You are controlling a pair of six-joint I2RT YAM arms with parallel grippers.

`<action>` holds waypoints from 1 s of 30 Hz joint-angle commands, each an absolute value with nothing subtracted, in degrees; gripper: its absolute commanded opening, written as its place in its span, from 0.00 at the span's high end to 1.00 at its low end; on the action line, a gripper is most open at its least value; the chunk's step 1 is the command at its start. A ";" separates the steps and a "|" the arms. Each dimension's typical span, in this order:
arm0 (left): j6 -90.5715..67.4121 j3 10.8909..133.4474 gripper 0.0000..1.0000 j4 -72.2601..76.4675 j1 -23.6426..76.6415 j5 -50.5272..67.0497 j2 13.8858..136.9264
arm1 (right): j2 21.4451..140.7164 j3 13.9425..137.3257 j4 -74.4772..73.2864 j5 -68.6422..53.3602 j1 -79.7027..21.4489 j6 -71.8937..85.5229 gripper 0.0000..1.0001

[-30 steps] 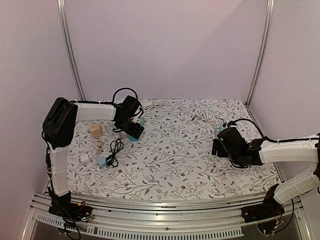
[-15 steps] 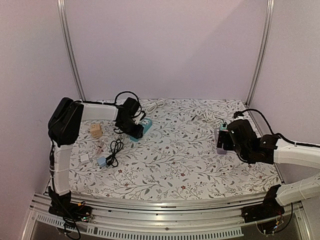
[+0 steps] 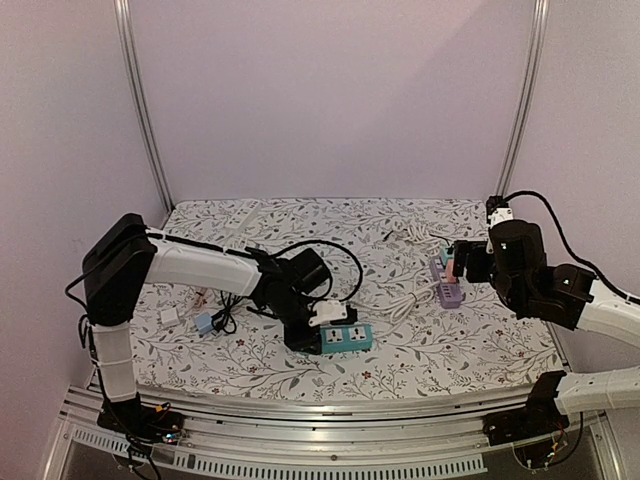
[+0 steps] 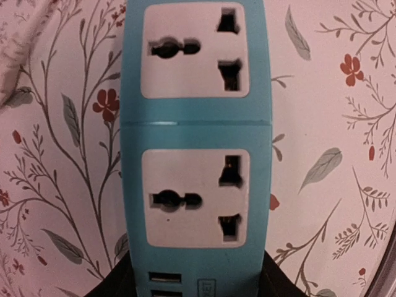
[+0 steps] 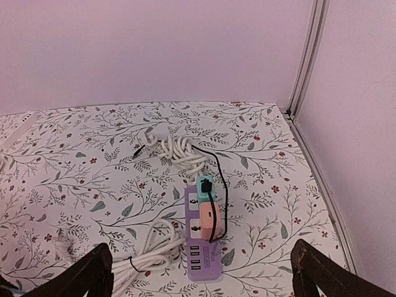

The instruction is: Insert the plug

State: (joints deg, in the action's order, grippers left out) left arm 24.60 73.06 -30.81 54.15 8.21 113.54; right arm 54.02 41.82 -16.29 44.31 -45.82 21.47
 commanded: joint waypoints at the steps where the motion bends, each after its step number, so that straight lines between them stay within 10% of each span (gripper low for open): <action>1: 28.48 71.03 0.64 -38.64 53.05 10.75 113.29 | 52.19 42.37 -15.94 45.46 -46.28 18.14 0.01; 7: 31.69 71.82 0.56 -35.57 57.28 7.48 113.52 | 51.67 42.41 -15.26 45.01 -46.25 17.10 0.01; 12: 33.28 72.26 0.01 -35.80 57.28 -1.17 113.37 | 51.61 42.70 -14.56 43.12 -46.27 15.85 0.01; 26: 7.15 69.72 0.00 -32.07 42.57 -2.31 85.93 | 53.84 43.53 -9.30 39.77 -46.24 12.79 0.01; 30: 2.18 75.69 0.17 -53.06 36.90 -11.93 85.98 | 53.27 42.63 -5.17 35.70 -46.16 11.69 0.01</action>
